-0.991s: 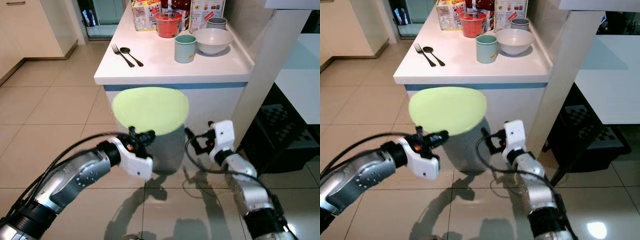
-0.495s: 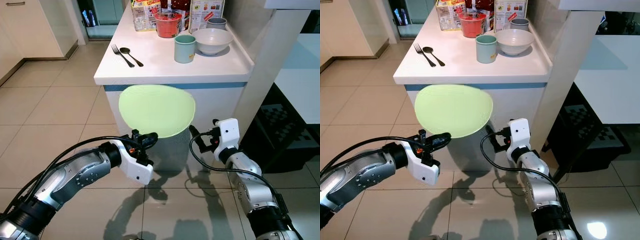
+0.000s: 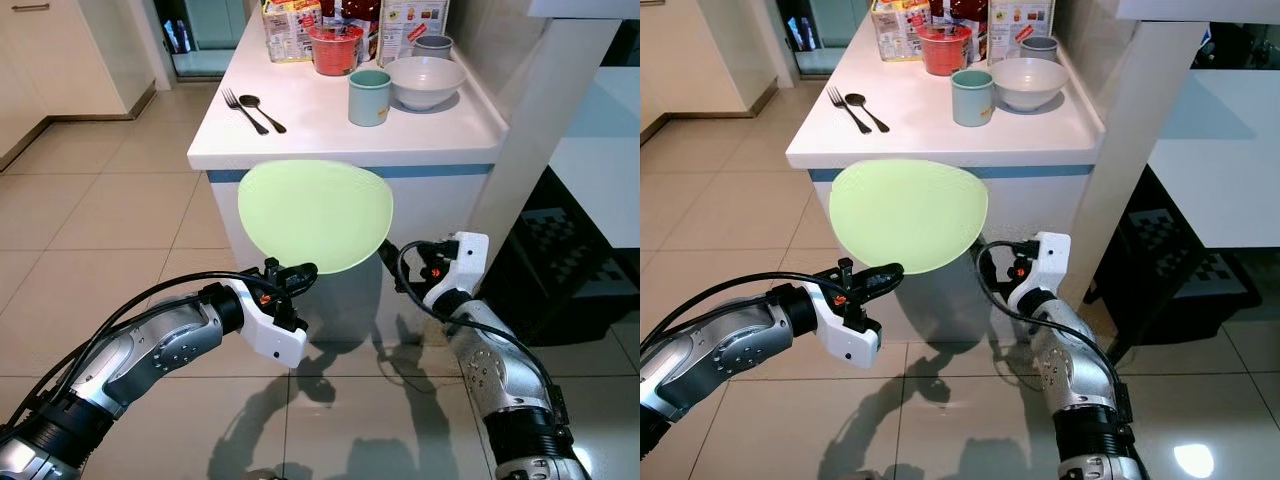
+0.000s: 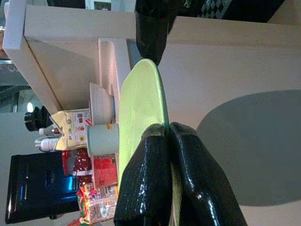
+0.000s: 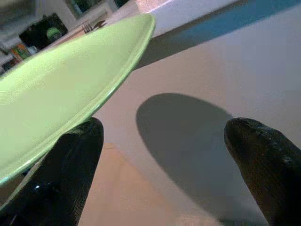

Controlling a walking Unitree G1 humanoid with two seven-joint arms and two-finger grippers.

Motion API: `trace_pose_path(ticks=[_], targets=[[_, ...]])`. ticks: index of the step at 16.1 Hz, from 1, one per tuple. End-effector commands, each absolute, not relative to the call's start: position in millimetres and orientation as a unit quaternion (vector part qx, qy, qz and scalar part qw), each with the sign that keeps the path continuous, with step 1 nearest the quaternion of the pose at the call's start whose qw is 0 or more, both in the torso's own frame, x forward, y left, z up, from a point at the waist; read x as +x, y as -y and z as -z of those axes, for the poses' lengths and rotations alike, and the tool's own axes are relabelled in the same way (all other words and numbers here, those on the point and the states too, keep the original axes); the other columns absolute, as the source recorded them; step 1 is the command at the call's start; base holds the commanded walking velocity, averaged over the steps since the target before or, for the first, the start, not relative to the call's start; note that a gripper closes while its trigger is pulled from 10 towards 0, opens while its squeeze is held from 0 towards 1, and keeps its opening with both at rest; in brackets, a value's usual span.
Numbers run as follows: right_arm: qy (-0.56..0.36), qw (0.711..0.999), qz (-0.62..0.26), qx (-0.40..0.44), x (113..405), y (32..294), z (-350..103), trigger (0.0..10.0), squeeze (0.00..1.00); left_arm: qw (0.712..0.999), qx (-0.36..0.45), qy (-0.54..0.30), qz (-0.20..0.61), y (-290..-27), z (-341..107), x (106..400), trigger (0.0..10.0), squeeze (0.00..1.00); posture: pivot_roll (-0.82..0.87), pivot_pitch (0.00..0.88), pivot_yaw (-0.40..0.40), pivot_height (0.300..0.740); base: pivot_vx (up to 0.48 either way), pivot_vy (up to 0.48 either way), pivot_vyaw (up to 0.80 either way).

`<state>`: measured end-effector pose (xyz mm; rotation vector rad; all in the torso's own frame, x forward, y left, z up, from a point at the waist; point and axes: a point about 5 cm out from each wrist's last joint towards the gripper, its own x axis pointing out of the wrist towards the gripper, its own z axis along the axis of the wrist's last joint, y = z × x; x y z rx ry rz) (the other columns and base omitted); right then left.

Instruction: Setting the table

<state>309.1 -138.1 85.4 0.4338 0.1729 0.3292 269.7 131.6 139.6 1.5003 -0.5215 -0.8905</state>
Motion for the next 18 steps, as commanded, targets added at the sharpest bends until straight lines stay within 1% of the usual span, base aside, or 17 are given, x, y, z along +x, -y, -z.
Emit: trace_pose_path(ticks=[1,3,4,5,9,11,18], targets=[[-0.072,0.949,-0.176,0.251,314.0,133.9,-98.8,10.0,0.00,0.605,0.655,0.245,0.380,-130.2,-147.1,272.9,10.0,0.00,0.12,0.000,0.046,0.740,0.000,0.000,0.00],[-0.102,0.921,-0.194,0.322,312.4,124.6,-96.9,10.0,0.00,0.601,0.655,0.254,0.381,-126.3,-147.7,272.6,10.0,0.00,0.11,0.000,0.045,0.740,0.000,0.000,0.00],[-0.107,0.914,-0.199,0.337,312.7,121.3,-97.7,10.0,0.00,0.600,0.655,0.257,0.381,-125.4,-147.8,272.6,10.0,0.00,0.11,0.000,0.045,0.740,0.000,0.000,0.00],[-0.105,0.914,-0.201,0.338,313.7,118.6,-100.4,10.0,0.00,0.599,0.655,0.257,0.382,-125.1,-147.7,272.7,10.0,0.00,0.11,0.000,0.045,0.740,0.000,0.000,0.00],[-0.092,0.892,-0.239,0.372,309.5,118.5,-116.3,10.0,0.00,0.598,0.657,0.258,0.381,-126.0,-147.1,274.4,10.0,0.00,0.11,0.000,0.044,0.740,0.000,0.000,0.00],[-0.087,0.887,-0.256,0.375,305.9,119.6,-121.5,10.0,0.00,0.598,0.659,0.252,0.381,-127.7,-144.0,276.0,10.0,0.00,0.11,0.000,0.044,0.740,0.000,0.000,0.00],[-0.095,0.885,-0.283,0.357,291.3,129.4,-124.4,10.0,0.00,0.601,0.661,0.239,0.382,-134.0,-135.2,278.2,10.0,0.00,0.11,0.000,0.047,0.740,0.000,0.000,0.00]])
